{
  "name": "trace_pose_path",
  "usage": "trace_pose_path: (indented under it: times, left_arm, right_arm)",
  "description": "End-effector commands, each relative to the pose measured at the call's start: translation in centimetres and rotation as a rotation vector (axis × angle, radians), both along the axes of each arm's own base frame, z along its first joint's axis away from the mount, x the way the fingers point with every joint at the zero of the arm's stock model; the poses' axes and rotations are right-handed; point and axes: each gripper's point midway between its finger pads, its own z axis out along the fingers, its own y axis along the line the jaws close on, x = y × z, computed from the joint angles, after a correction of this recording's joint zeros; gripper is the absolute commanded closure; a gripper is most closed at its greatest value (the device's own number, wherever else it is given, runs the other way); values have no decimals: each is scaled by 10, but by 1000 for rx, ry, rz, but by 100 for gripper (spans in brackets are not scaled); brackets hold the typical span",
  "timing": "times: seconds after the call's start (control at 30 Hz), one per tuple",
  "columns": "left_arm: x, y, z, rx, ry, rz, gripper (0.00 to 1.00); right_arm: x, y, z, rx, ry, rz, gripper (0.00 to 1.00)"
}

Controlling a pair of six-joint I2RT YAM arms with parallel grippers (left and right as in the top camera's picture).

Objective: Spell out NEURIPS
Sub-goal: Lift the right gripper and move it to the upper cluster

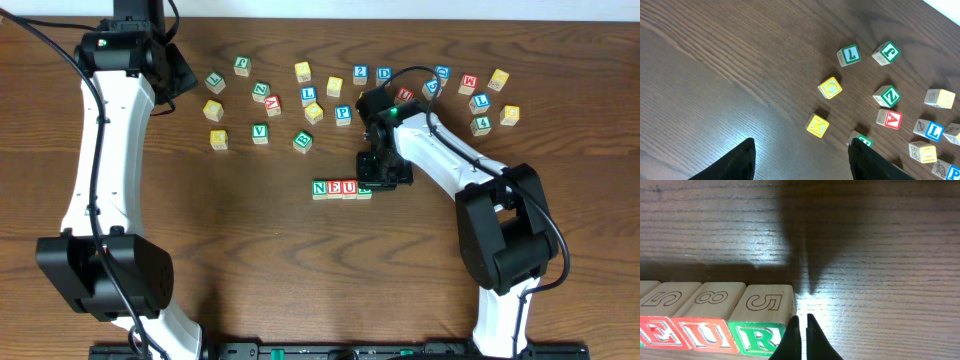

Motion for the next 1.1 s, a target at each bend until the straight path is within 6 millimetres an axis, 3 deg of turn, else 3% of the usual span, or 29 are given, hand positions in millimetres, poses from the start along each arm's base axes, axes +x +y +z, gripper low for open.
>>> trace_pose_path:
  times: [0.0,0.33,0.63,0.83,1.07]
  left_arm:
    - [-1,3,-7,14,24,2,41]
    - [-1,3,-7,14,25,2,41]
    - [-1,3,-7,14,25,2,41]
    - [-1,3,-7,14,25,2,41]
    - [-1,3,-7,14,25,2,41]
  right_arm:
    - [1,2,3,9,-7,-10,99]
    - [39,-1,48,4,-119,13,97]
    - [70,0,87,35,-225,23,90]
    - [82,5,100,54,-274,28,87]
    - [86,7,102,62,-294,28,84]
